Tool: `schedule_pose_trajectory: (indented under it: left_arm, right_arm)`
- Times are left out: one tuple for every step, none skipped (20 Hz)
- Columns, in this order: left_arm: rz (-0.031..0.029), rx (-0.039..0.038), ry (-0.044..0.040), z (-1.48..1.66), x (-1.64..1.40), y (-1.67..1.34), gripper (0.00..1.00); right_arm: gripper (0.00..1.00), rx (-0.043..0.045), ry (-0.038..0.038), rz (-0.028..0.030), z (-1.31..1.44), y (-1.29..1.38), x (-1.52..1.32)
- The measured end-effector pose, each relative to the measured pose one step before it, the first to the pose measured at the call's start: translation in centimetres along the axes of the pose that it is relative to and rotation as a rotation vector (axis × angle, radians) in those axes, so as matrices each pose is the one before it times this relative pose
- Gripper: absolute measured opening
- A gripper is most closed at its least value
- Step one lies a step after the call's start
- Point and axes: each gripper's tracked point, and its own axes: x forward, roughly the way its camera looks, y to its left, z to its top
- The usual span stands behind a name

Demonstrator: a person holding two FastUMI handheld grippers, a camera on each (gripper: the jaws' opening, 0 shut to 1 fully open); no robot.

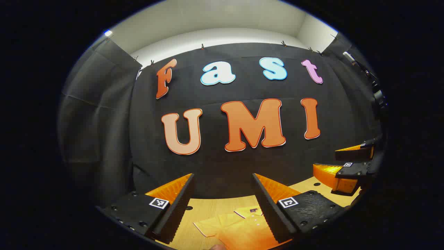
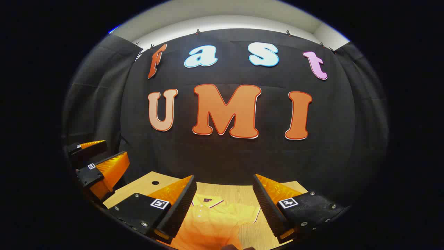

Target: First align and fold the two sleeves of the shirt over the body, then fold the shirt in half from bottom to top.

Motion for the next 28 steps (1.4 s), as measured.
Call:
schedule_pose_trajectory:
  left_arm:
    - [0.00281,0.00133,-0.00171,-0.026,-0.021,0.210,0.99]
    - [0.00378,0.00282,-0.00001,-0.092,-0.055,0.202,0.99]
    - [0.00338,0.00324,0.00078,0.098,0.018,0.069,0.99]
    - [-0.00507,0.00543,0.00839,-0.155,0.094,-0.180,0.99]
    - [-0.00613,0.00612,0.00260,-0.036,0.012,-0.290,0.99]
    - [-0.00746,0.00022,-0.00299,0.073,-0.208,-0.322,0.99]
    - [-0.00603,-0.00393,-0.00983,0.426,-0.116,-0.139,0.99]
    - [-0.00619,0.00208,-0.00791,0.168,-0.305,-0.075,0.99]
    - [-0.00174,0.01030,-0.00156,0.094,-0.026,-0.051,0.99]
    - [-0.00172,0.01008,0.00222,-0.140,0.139,-0.175,0.99]
    - [-0.00625,0.00384,0.00723,-0.133,0.109,-0.351,0.99]
    - [-0.00557,-0.00164,0.00519,-0.171,0.029,-0.183,0.99]
    - [-0.00154,0.00166,0.00281,-0.016,-0.051,0.011,0.99]
    - [0.00112,0.00445,-0.00383,0.159,-0.065,0.091,0.99]
    - [0.00421,0.00547,-0.00596,0.207,-0.049,0.070,0.99]
    - [0.00338,0.00392,-0.00416,0.142,-0.141,0.109,0.99]
    - [0.00457,0.00345,-0.00209,0.182,-0.016,0.184,0.99]
    - [0.00290,0.00032,-0.00079,-0.027,-0.176,0.104,0.99]
    - [0.00263,0.00091,0.00250,-0.049,-0.092,0.076,0.99]
    - [0.00323,0.00106,0.00079,-0.133,-0.061,0.284,0.99]
    - [-0.00409,0.00219,0.00553,-0.026,-0.011,0.072,0.99]
    - [-0.00647,0.00213,0.00636,-0.215,-0.066,-0.040,0.99]
    - [0.00019,0.00230,0.00556,-0.169,-0.110,0.020,0.99]
    - [0.00269,-0.00020,0.00209,-0.259,-0.171,0.266,0.99]
    - [0.00569,0.00131,0.00233,-0.102,0.006,0.243,0.99]
    - [0.00729,0.00285,0.00308,-0.058,-0.080,0.288,0.99]
    - [0.00955,0.00143,0.00309,0.003,-0.116,0.364,0.99]
    - [0.00902,0.00063,0.00425,-0.196,0.058,0.264,0.99]
  right_arm:
    - [0.98,-0.00602,0.00365,-0.00327,-0.034,0.084,-0.053]
    - [0.98,-0.00073,0.00072,-0.00108,-0.025,-0.162,-0.032]
    - [0.98,0.00077,-0.00253,-0.00156,0.070,-0.051,-0.034]
    - [0.98,0.00053,0.00043,-0.00242,-0.017,-0.089,-0.029]
    - [0.98,-0.00165,0.00485,-0.00439,-0.183,-0.148,0.022]
    - [0.98,-0.00302,0.00721,-0.01182,-0.309,-0.419,-0.028]
    - [0.98,0.00264,0.00368,-0.00775,-0.236,-0.267,-0.158]
    - [0.98,0.00596,0.00363,-0.00897,-0.147,-0.335,-0.036]
    - [0.98,0.00780,0.00081,-0.00285,-0.083,-0.197,-0.092]
    - [0.98,0.00408,-0.00179,-0.00689,0.030,-0.137,-0.027]
    - [0.98,0.00206,-0.00256,-0.00350,0.098,-0.220,0.056]
    - [0.98,-0.00210,-0.00336,-0.00330,0.028,-0.124,-0.006]
    - [0.98,-0.00340,-0.00032,-0.00189,0.007,-0.077,0.099]
    - [0.98,0.00004,-0.00261,0.00092,0.079,-0.021,0.063]
    - [0.98,0.00270,0.00281,-0.00364,-0.090,-0.162,0.106]
    - [0.98,0.00250,0.00417,-0.00141,-0.256,-0.129,0.203]
    - [0.98,-0.00239,0.00935,-0.00648,-0.295,-0.235,0.232]
    - [0.98,-0.00519,0.00630,-0.00696,-0.322,-0.234,0.289]
    - [0.98,-0.00378,0.00735,-0.00795,-0.257,-0.377,0.189]
    - [0.98,-0.00006,0.00935,-0.00795,-0.275,-0.321,0.356]
    - [0.98,0.00207,0.00940,-0.00824,-0.311,-0.438,0.459]
    - [0.98,-0.00005,0.01438,-0.00988,-0.436,-0.589,0.369]
    - [0.98,-0.00101,0.02011,-0.01303,-0.579,-0.555,0.439]
    - [0.98,-0.00628,0.02098,-0.01089,-0.672,-0.632,0.502]
    - [0.99,-0.00907,0.02518,-0.00581,-0.743,-0.419,0.534]
    - [0.98,-0.00898,0.02868,-0.00288,-0.847,-0.353,0.659]
    - [0.99,-0.00711,0.02583,0.00129,-0.666,-0.338,0.688]
    - [0.98,-0.00187,0.03237,0.00706,-0.735,-0.190,0.786]
